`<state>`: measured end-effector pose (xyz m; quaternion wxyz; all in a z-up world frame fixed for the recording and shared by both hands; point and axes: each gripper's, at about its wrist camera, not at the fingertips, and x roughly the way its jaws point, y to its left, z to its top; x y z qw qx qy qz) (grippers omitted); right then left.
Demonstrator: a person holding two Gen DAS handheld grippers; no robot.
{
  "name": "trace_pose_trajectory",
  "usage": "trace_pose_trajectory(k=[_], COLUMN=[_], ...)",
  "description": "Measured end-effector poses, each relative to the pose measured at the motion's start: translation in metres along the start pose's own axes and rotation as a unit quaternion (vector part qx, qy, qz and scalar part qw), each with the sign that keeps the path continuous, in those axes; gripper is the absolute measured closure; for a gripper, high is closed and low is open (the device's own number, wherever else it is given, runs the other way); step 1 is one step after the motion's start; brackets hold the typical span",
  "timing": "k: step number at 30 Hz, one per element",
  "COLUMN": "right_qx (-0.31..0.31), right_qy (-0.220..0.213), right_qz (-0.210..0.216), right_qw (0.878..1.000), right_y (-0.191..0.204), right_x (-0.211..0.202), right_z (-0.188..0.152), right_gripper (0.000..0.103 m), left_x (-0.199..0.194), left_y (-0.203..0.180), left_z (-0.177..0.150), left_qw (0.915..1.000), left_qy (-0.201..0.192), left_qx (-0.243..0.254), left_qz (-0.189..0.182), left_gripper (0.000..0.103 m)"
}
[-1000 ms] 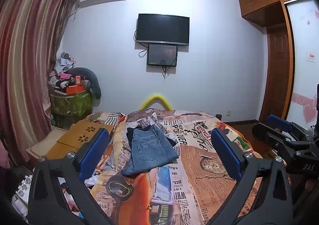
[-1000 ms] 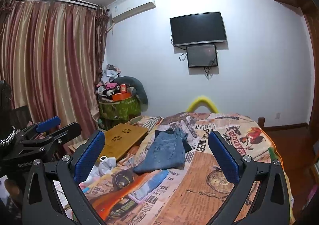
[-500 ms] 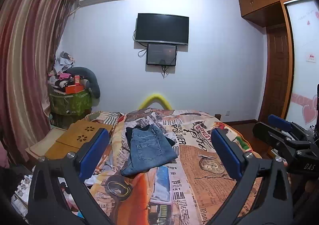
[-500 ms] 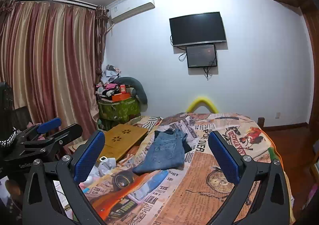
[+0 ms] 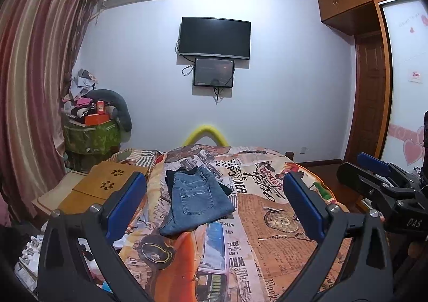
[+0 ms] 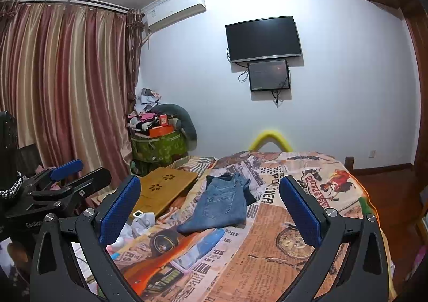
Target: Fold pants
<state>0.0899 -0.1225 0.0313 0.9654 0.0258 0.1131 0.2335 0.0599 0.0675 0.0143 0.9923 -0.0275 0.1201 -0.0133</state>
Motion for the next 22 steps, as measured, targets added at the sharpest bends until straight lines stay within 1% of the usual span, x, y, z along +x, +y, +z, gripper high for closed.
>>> trace_pose_trajectory(k=[15,22], right_qx=[0.005,0.006], right_qy=[0.001,0.003], right_qz=[-0.003,-0.004], right_qw=[1.0,1.0], right_y=[0.0014,0.0051], right_x=[0.0005,0.0018], right_z=[-0.0013,-0.002], right_gripper=[0.0,0.0], left_x=[-0.001,-0.0016], left_y=[-0.0058,-0.0025], left_z=[-0.0038,-0.0035], left_qw=[0.9997,0.9997], left_qy=[0.007,0.009], left_qx=[0.022,0.017], left_qz=[-0.009,-0.015], left_gripper=[0.0,0.0])
